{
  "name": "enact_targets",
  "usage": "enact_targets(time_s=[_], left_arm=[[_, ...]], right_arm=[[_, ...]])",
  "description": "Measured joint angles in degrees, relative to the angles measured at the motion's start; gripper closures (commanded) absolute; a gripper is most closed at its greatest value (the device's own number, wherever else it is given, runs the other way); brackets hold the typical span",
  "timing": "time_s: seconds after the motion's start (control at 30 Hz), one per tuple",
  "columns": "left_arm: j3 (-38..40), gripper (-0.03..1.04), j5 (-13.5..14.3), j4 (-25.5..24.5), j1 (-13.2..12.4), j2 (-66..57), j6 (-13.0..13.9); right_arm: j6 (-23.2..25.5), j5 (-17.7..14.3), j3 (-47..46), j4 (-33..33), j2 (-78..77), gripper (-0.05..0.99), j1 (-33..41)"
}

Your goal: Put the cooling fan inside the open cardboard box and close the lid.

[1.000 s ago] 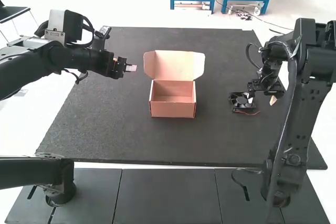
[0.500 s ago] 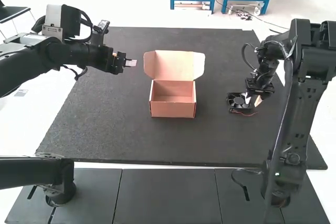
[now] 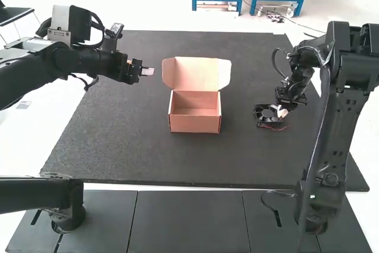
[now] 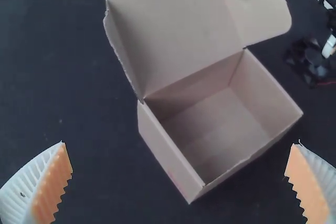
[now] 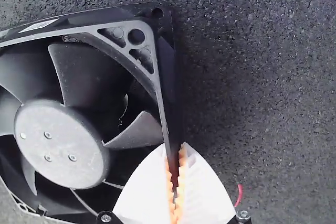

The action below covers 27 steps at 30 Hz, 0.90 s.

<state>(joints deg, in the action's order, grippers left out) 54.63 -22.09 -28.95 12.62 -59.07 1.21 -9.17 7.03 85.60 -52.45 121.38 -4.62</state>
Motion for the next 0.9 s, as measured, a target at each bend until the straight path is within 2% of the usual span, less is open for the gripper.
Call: enact_targets(time_s=[0.27, 0.43, 0.67, 0.9], left_arm=[[-0.07, 0.05, 0.02, 1.75, 0.0, 0.0, -0.04], [-2.25, 0.05, 0.92, 4.31, 0.02, 0.0, -0.31], [-6.19, 0.05, 3.32, 7.78, 0.02, 0.0, -2.49], [-8.46, 0.05, 5.77, 9.11, 0.02, 0.0, -4.76]], right_arm=[[1.42, 3.63, 1.07, 2.25, -0.85, 0.96, 0.0], [3.76, 6.58, 1.05, 2.93, -8.17, 0.96, -0.11], [9.75, 9.31, 0.28, 4.63, -22.62, 0.96, 0.02], [15.87, 9.55, -7.61, 5.46, -33.97, 0.96, 4.0]])
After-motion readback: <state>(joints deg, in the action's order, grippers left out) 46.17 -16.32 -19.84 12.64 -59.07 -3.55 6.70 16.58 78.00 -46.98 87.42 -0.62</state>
